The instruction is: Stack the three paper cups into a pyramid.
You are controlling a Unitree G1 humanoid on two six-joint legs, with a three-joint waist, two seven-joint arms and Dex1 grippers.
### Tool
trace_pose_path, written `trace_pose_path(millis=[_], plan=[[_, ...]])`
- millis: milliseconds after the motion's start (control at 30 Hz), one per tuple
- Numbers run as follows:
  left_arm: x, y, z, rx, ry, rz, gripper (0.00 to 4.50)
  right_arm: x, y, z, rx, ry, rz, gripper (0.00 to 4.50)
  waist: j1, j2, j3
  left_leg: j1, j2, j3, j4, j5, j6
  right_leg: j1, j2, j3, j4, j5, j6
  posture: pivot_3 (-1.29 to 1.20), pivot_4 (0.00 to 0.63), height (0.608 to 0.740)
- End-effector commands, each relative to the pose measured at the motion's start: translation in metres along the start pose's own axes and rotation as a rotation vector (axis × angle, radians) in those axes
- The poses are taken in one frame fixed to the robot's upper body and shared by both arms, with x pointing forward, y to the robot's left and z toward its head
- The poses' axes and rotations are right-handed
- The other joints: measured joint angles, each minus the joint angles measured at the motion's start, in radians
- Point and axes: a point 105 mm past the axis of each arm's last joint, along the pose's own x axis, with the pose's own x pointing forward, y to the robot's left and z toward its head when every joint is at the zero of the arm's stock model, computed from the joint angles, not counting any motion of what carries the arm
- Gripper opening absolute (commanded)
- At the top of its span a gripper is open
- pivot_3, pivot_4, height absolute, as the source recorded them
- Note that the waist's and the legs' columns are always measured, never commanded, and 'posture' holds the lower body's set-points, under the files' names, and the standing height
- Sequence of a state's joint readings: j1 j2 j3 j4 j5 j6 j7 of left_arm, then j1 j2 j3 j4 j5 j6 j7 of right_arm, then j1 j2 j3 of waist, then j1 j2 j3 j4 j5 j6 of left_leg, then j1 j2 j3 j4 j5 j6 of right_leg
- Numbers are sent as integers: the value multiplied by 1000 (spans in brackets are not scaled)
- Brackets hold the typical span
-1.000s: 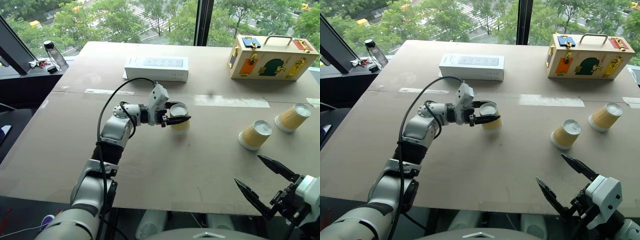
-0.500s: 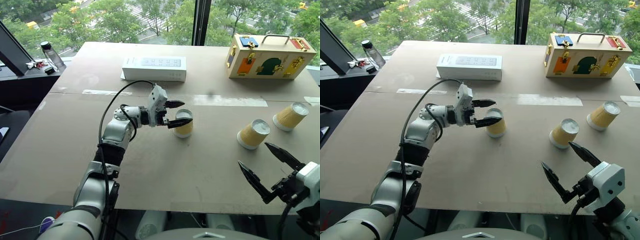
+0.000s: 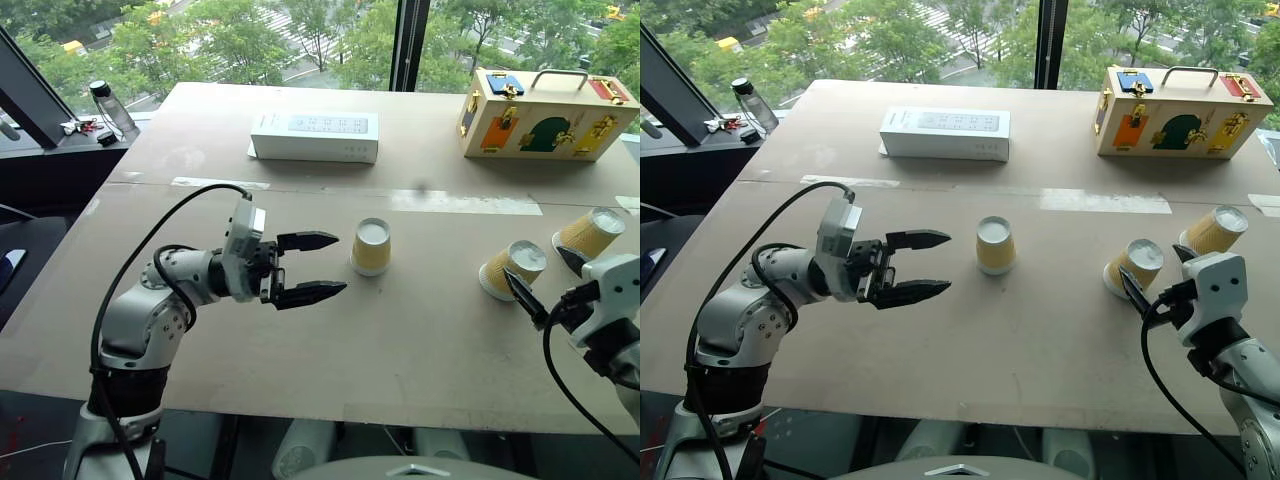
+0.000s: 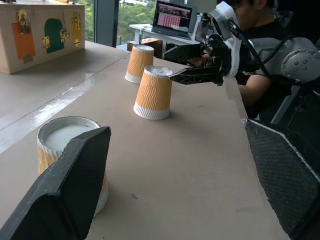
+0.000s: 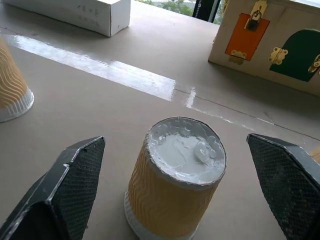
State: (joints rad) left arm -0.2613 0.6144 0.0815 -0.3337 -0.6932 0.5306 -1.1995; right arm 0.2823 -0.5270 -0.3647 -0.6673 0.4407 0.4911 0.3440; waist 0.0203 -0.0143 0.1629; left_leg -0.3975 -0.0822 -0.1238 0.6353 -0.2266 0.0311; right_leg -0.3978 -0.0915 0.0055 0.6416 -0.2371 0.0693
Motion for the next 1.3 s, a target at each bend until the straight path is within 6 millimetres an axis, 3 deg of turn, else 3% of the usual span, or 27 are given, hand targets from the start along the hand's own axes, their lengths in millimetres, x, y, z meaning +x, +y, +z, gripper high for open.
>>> trace_pose_path(millis=[33, 500, 600, 667, 800, 967, 1100, 1200, 1300], plan=[[2, -12, 13, 78, -26, -35, 4401, 8, -12, -3, 43, 6, -51, 4500, -5, 0, 0, 1, 0, 1, 0, 0, 0, 0, 0, 0, 0, -1, -1, 0, 150, 740], [1, -25, 8, 56, -25, -61, 4401, 33, -9, -3, 167, -22, -9, 4500, -8, 2, 0, 1, 0, 3, -1, 0, 0, 0, 2, 0, 0, 1, 2, 0, 150, 740], [-1, -24, 7, 56, -24, -52, 4500, 36, -8, -2, 183, -28, -2, 3671, -8, 2, 0, 1, 0, 3, -1, 0, 0, 0, 2, 0, 0, 0, 0, 0, 150, 740], [-4, -23, 5, 54, -23, -39, 4500, 37, -7, 0, 176, -37, 7, 2838, -8, 2, 1, 1, 0, 3, -1, 0, 0, 0, 2, 0, 0, 0, 1, 0, 150, 740], [-10, -18, 0, 58, -30, 19, 4500, 38, -3, 10, 152, -69, 44, 2838, -8, 2, 1, 1, 0, 3, -1, 0, 0, 0, 2, 0, 0, 1, 2, 0, 150, 740], [-29, -8, -13, 77, -54, 160, 4500, 45, 25, 37, 91, -128, 209, 2838, -15, 4, 2, 2, 1, 4, -1, 0, 0, -1, 2, 1, 0, -1, -1, 0, 150, 740], [-54, -3, -30, 46, -15, 251, 4500, 57, 68, 55, 43, -159, 412, 2838, -16, 4, 2, 2, 2, 3, -1, 0, 0, -1, 2, 1, 0, -1, -1, 0, 150, 740], [-65, -4, -38, 22, -4, 290, 4500, 66, 93, 56, 28, -142, 526, 2838, -25, 4, 2, 2, 1, 4, -2, 0, 0, -2, 2, 1, 0, -1, -1, 0, 150, 740], [-69, -5, -38, 25, -3, 306, 4500, 72, 102, 51, 6, -115, 570, 2838, -13, 3, 2, 0, 1, 2, -2, 0, 0, -2, 1, 0, -1, -1, -1, 0, 150, 740]])
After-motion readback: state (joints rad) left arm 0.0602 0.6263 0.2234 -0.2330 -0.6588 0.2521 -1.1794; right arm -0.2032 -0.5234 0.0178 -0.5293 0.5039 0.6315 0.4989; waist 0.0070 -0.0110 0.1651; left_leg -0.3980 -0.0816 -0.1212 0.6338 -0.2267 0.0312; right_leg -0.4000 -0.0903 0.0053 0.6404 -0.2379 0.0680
